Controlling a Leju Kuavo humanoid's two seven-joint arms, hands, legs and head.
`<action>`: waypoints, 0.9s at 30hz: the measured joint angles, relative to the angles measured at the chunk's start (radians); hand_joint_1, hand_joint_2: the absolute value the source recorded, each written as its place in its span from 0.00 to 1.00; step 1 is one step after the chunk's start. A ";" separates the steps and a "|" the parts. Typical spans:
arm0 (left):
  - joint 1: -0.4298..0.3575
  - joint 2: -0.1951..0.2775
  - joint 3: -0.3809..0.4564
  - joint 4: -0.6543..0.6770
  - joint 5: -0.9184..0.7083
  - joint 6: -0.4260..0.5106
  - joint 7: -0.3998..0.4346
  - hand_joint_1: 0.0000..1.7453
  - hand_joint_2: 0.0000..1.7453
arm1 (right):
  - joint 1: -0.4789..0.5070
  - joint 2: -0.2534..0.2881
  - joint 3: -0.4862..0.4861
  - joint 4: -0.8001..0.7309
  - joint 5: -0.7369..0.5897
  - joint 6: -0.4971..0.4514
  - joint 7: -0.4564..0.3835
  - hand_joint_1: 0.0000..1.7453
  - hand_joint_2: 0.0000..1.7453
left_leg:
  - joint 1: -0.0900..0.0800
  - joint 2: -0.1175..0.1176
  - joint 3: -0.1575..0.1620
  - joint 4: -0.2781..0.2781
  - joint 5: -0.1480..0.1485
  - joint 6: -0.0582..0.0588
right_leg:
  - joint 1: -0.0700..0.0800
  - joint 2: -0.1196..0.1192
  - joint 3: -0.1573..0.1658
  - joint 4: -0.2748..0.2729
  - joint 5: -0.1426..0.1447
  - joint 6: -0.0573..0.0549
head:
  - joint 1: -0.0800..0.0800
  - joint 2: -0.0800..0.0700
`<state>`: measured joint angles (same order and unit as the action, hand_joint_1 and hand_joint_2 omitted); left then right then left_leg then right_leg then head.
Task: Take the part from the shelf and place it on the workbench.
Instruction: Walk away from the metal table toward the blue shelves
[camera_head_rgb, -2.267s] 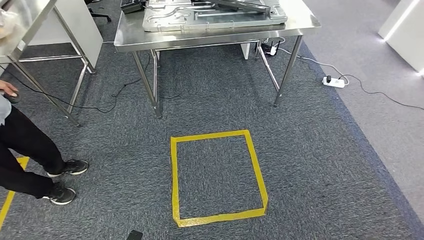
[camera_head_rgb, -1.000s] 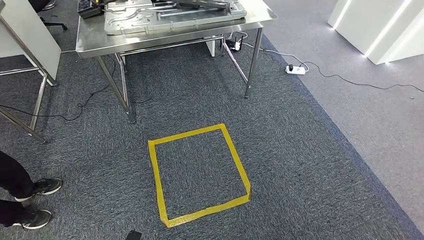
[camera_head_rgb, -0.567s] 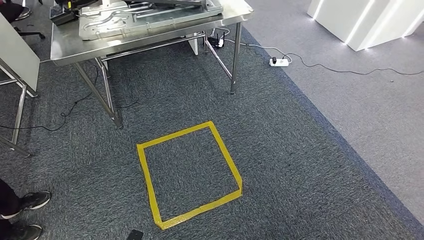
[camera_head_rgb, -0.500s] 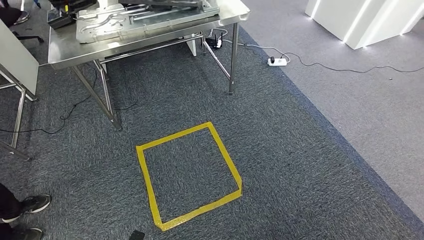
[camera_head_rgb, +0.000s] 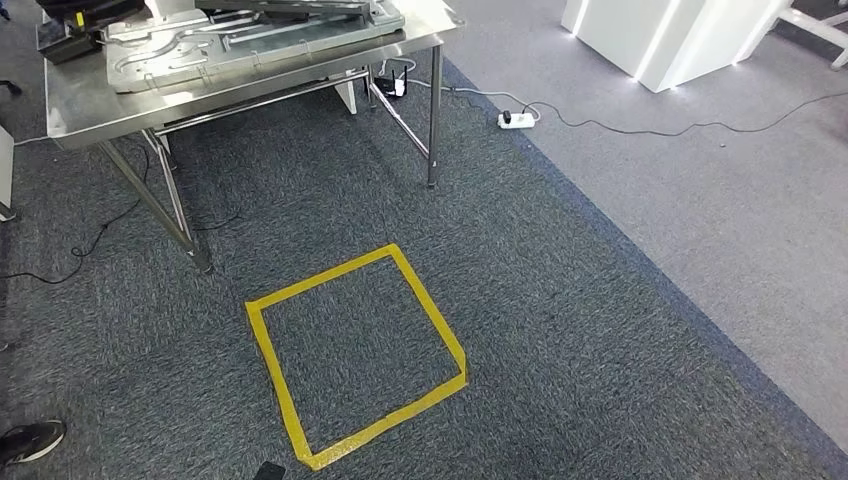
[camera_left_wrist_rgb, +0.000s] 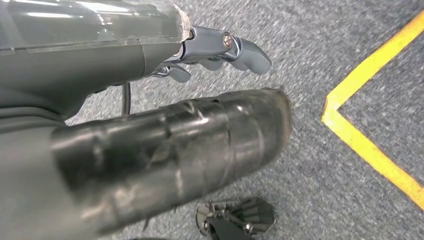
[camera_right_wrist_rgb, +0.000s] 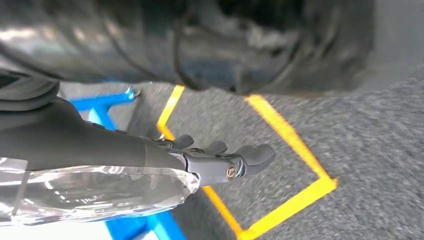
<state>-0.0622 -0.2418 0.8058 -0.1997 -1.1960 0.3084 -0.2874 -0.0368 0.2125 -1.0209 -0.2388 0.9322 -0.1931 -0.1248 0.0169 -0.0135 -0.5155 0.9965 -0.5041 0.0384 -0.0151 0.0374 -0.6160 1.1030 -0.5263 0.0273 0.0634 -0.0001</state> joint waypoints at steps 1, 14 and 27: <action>0.001 0.000 0.000 0.000 0.000 0.000 0.000 0.00 0.00 | 0.001 0.000 0.012 0.001 0.024 -0.004 0.004 0.00 0.00 | -0.002 0.009 -0.001 -0.001 0.001 0.003 | 0.001 -0.015 -0.028 0.064 -0.035 0.002 | 0.000 0.000; 0.000 -0.007 0.003 0.000 -0.011 0.015 0.009 0.00 0.00 | 0.002 0.003 0.047 0.010 0.045 -0.003 0.004 0.00 0.00 | -0.020 0.070 -0.006 0.035 -0.036 -0.025 | 0.010 -0.058 0.054 -0.087 0.044 -0.043 | -0.001 0.000; 0.003 -0.010 0.009 0.000 -0.016 0.021 0.012 0.00 0.00 | 0.003 0.003 0.045 0.011 0.040 -0.004 0.004 0.00 0.00 | -0.011 -0.058 -0.006 0.015 -0.012 -0.014 | 0.003 0.081 0.024 -0.077 0.064 -0.023 | -0.001 0.000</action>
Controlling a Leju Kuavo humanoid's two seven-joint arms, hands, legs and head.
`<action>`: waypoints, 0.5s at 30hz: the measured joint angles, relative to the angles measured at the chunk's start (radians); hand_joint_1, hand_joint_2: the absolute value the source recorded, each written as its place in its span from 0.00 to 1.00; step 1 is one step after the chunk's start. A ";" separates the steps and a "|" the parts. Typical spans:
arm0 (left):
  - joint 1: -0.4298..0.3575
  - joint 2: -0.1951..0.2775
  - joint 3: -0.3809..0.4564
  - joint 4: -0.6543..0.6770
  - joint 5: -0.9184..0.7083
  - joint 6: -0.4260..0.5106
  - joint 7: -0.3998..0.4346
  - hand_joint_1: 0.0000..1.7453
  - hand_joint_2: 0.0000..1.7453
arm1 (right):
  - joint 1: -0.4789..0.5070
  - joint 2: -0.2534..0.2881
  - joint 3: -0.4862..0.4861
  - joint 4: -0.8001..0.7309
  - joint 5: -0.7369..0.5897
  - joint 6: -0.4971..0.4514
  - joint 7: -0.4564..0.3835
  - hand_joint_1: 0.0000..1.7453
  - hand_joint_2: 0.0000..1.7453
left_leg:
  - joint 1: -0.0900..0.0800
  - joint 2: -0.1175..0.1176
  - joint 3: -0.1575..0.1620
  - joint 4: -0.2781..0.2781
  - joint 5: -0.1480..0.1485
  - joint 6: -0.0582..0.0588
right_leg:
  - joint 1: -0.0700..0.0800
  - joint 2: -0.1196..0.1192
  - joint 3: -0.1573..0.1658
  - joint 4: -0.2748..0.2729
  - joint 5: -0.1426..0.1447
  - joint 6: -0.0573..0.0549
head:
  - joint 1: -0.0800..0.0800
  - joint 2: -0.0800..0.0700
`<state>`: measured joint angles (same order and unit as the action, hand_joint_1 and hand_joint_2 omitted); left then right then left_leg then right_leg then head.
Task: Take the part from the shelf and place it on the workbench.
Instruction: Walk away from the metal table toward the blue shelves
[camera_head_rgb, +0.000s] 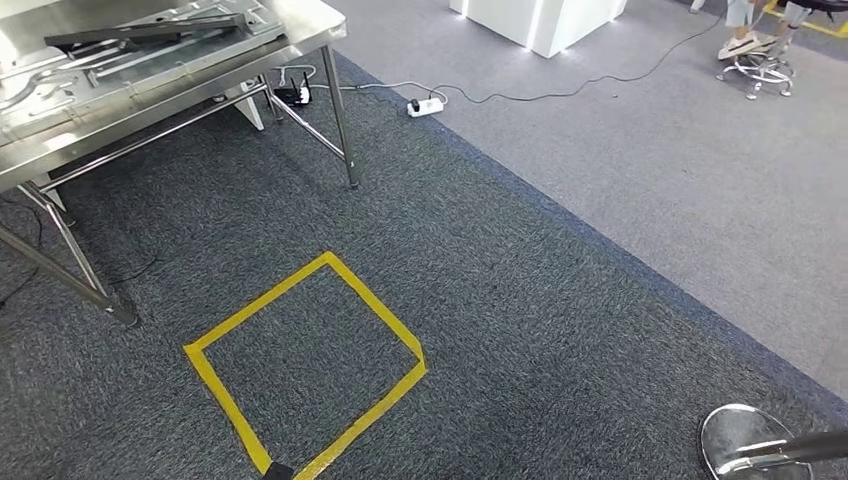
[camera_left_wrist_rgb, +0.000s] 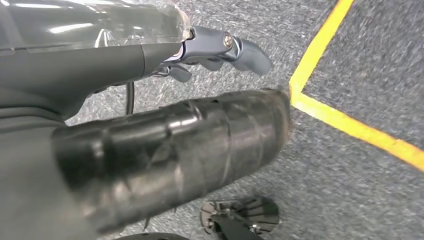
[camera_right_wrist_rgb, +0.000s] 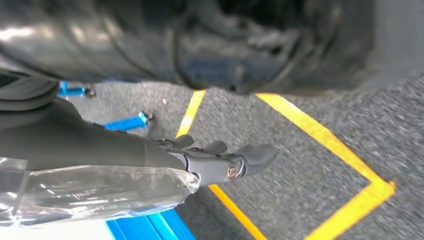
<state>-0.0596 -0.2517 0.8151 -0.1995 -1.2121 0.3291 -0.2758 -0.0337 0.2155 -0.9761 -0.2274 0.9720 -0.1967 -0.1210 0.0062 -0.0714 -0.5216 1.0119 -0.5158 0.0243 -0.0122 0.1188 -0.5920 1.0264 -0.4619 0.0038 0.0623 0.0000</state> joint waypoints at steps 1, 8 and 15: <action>0.000 -0.001 0.000 0.000 0.000 0.001 0.000 0.00 0.00 | 0.002 0.000 -0.001 0.000 0.000 -0.001 0.000 0.00 0.00 | 0.001 0.012 0.003 -0.006 0.005 0.006 | -0.001 -0.003 -0.003 0.002 0.001 0.005 | 0.000 0.000; 0.003 -0.005 0.008 0.000 0.004 0.006 0.004 0.00 0.00 | 0.004 -0.001 -0.003 0.000 0.007 -0.020 -0.001 0.00 0.00 | 0.002 0.110 0.006 -0.023 0.015 0.026 | -0.004 -0.112 -0.129 0.272 -0.127 0.024 | 0.003 0.000; -0.002 -0.008 0.010 0.000 0.004 0.006 0.006 0.00 0.00 | 0.005 -0.002 -0.003 0.000 0.008 -0.022 -0.002 0.00 0.00 | -0.007 0.170 0.021 -0.015 -0.003 -0.003 | 0.007 -0.167 0.025 -0.006 -0.019 0.006 | 0.002 0.000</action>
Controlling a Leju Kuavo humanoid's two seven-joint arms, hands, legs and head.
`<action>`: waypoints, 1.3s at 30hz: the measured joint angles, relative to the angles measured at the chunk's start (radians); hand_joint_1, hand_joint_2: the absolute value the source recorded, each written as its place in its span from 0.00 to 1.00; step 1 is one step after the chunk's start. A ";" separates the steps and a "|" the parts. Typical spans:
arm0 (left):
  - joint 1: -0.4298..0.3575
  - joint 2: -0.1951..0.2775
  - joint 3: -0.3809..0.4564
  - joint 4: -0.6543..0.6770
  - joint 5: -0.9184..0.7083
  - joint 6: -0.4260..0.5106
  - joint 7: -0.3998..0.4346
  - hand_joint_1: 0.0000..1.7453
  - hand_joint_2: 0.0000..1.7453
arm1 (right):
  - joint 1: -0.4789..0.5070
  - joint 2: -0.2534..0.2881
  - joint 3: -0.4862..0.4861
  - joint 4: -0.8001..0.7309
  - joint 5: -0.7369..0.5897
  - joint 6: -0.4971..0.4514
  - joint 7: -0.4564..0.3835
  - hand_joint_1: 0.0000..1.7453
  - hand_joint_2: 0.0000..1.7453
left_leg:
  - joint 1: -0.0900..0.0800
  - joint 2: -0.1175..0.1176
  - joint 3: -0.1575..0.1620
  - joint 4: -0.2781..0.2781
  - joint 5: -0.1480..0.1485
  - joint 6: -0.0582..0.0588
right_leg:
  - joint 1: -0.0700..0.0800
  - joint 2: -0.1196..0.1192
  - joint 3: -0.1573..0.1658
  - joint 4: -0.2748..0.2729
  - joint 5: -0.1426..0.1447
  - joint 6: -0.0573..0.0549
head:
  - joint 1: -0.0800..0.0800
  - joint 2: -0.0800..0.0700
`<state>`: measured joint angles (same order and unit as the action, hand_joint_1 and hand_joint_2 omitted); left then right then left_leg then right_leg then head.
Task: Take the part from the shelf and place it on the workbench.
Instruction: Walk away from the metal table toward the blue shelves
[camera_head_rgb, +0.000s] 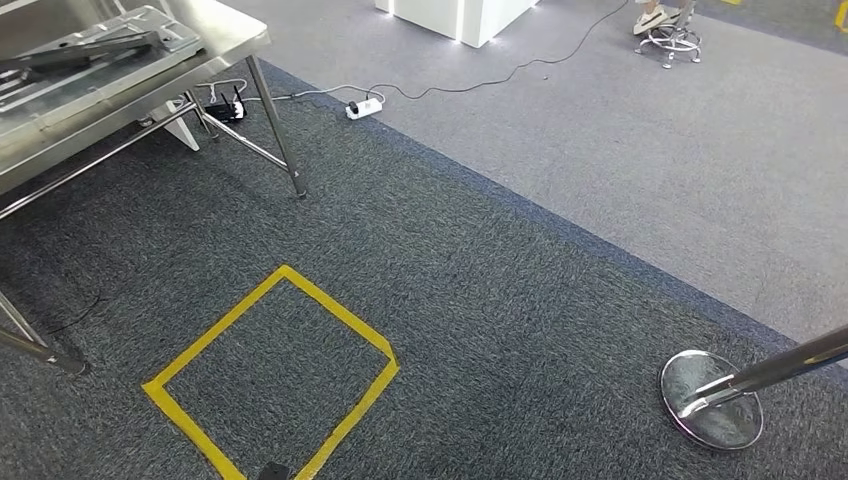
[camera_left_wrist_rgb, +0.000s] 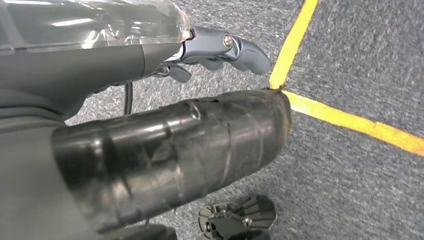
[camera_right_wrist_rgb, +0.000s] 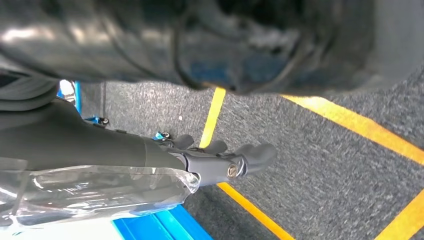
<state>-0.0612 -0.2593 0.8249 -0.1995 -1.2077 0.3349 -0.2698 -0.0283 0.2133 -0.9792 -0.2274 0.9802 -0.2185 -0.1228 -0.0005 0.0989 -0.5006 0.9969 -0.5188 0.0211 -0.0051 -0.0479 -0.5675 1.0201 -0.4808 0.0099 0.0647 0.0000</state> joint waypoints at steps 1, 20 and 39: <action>-0.001 0.000 0.000 0.000 0.000 0.000 0.000 0.00 0.00 | 0.001 0.000 0.000 0.000 0.000 0.000 0.000 0.00 0.00 | 0.002 0.001 0.001 0.001 -0.003 -0.005 | -0.002 0.009 0.000 -0.002 0.002 -0.005 | 0.000 0.000; 0.002 0.000 0.003 0.000 0.001 0.001 0.000 0.00 0.00 | 0.002 0.006 0.000 0.002 0.000 0.000 0.000 0.00 0.00 | 0.008 -0.116 -0.005 -0.033 0.039 0.031 | -0.003 0.083 -0.081 0.113 -0.044 0.012 | 0.001 0.000; -0.001 0.014 0.018 0.000 0.015 -0.016 0.000 0.00 0.00 | -0.019 0.012 0.002 0.005 0.029 0.004 0.017 0.00 0.00 | 0.017 -0.090 -0.142 0.299 -0.126 -0.020 | -0.008 0.087 -0.012 -0.004 0.020 -0.023 | -0.001 0.000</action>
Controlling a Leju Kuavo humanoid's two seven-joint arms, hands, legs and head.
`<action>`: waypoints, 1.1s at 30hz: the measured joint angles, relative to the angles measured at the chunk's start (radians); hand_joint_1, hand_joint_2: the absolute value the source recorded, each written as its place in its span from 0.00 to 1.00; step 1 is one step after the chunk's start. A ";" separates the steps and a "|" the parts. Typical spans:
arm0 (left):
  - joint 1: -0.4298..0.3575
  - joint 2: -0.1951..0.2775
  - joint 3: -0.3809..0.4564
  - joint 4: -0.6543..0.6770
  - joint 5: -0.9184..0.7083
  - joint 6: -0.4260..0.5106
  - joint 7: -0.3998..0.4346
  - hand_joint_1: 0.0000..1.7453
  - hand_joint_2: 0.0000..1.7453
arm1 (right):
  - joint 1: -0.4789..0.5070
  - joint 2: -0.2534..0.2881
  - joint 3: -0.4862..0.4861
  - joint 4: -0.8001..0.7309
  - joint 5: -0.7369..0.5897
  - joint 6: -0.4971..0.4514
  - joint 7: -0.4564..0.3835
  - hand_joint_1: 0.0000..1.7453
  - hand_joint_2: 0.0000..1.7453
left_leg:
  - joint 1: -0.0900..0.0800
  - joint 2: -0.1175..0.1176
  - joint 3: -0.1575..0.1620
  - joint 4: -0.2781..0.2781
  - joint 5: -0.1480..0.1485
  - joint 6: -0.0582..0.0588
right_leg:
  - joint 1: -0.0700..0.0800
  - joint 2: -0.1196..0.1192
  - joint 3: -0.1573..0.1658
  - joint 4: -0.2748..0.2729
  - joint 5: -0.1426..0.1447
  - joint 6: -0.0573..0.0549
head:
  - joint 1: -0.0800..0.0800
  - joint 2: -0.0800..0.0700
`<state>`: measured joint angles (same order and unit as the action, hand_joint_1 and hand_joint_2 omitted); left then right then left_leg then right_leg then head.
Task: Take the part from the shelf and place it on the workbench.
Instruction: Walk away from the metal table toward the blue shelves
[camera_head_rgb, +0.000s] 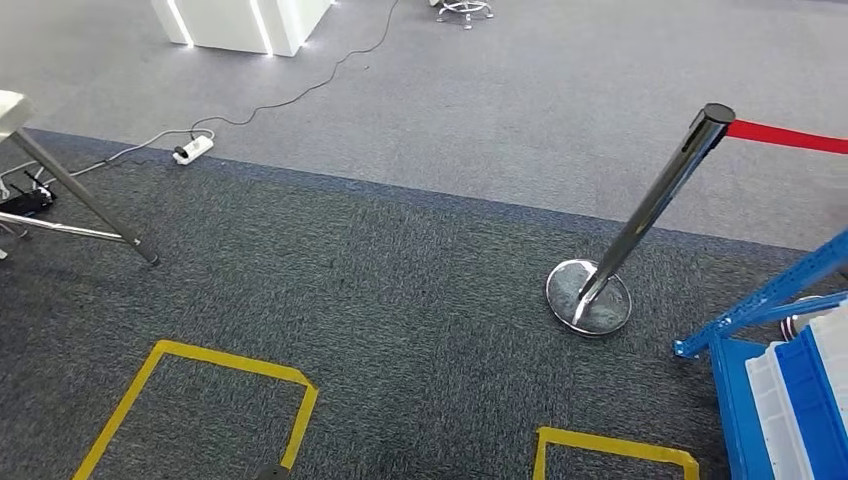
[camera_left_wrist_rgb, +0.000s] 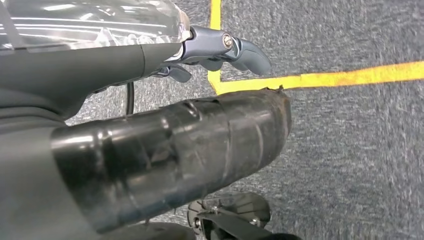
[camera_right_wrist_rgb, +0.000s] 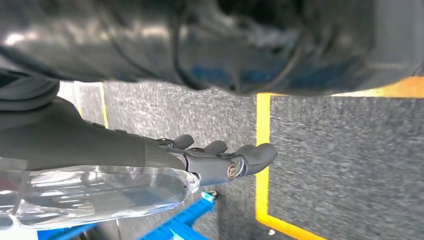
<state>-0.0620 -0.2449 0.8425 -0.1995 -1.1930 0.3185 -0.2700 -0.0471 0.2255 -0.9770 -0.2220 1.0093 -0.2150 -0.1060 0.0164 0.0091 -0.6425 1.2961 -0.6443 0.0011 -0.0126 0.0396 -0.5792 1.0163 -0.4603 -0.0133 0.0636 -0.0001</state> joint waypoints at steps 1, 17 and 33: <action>0.000 0.000 0.001 0.000 0.000 0.000 0.000 0.00 0.00 | 0.000 0.000 0.000 0.000 -0.001 0.000 0.000 0.00 0.00 | -0.001 -0.003 0.013 -0.036 0.033 0.005 | 0.001 0.014 0.001 0.001 0.000 0.000 | 0.000 0.000; 0.000 0.006 0.006 0.000 -0.003 -0.010 -0.004 0.00 0.00 | -0.005 0.005 0.000 0.002 0.004 0.000 -0.021 0.00 0.00 | -0.012 0.026 0.117 -0.314 0.167 0.053 | -0.001 -0.031 -0.153 0.300 -0.143 0.045 | 0.004 0.000; -0.002 0.004 0.007 0.000 -0.003 -0.011 -0.008 0.00 0.00 | -0.002 0.004 0.013 0.002 0.037 0.016 0.002 0.00 0.00 | -0.011 -0.003 0.008 -0.029 0.035 0.008 | 0.006 0.016 0.016 -0.008 0.000 -0.009 | 0.001 0.000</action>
<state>-0.0639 -0.2406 0.8492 -0.1995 -1.1959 0.3077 -0.2784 -0.0492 0.2298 -0.9642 -0.2197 1.0468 -0.1991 -0.1039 0.0056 0.0060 -0.6346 1.2667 -0.6096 0.0095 -0.0062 0.0553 -0.5630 1.0079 -0.4608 -0.0225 0.0645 -0.0002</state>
